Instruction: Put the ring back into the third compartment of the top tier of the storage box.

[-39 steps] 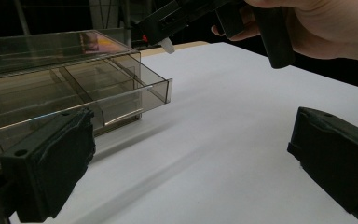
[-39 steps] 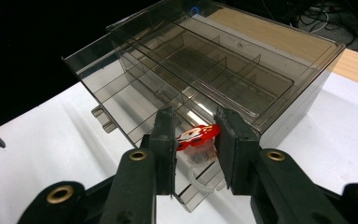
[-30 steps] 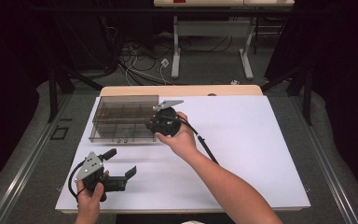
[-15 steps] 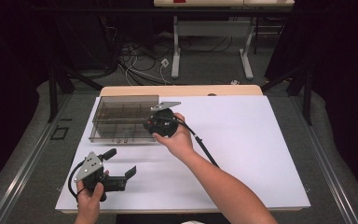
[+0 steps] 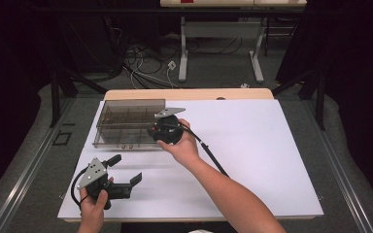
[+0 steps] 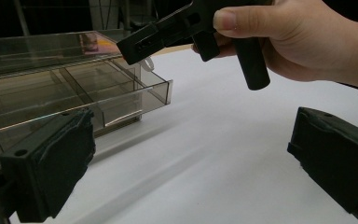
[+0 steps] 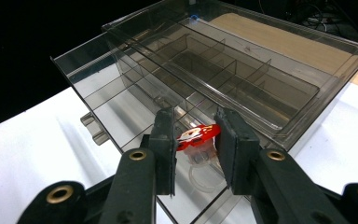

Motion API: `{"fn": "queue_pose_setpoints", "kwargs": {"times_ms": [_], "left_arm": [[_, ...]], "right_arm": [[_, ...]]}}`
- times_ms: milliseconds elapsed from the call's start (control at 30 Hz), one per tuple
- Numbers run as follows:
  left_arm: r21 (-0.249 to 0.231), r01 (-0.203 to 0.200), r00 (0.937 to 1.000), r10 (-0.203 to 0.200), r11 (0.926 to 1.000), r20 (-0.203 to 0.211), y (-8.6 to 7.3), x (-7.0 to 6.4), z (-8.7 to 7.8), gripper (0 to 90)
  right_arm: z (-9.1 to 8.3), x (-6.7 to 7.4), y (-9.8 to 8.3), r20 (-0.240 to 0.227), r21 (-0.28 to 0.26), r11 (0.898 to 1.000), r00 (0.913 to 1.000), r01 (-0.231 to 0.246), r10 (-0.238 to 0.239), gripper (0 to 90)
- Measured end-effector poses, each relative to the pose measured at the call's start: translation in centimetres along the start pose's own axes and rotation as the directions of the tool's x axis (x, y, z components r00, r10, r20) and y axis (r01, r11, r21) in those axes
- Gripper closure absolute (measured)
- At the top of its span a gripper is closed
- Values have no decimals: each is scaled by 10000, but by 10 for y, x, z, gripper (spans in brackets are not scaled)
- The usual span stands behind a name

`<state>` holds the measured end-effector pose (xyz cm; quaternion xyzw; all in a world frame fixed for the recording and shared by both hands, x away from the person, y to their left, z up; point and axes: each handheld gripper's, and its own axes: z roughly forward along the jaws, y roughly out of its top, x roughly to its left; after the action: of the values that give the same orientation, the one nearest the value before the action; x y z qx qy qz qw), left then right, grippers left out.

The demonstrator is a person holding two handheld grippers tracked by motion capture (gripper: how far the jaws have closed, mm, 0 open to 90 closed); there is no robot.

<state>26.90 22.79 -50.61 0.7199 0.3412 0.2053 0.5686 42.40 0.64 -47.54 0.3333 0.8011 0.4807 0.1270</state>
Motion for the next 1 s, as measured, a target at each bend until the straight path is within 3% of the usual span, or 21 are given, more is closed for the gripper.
{"fn": "queue_pose_setpoints", "kwargs": {"times_ms": [1000], "left_arm": [[-12,33,10000,-33,10000,16,0,0,0,5]], "right_arm": [[6,3,-3,-108,89,9999,9999,76,-75,684]]}}
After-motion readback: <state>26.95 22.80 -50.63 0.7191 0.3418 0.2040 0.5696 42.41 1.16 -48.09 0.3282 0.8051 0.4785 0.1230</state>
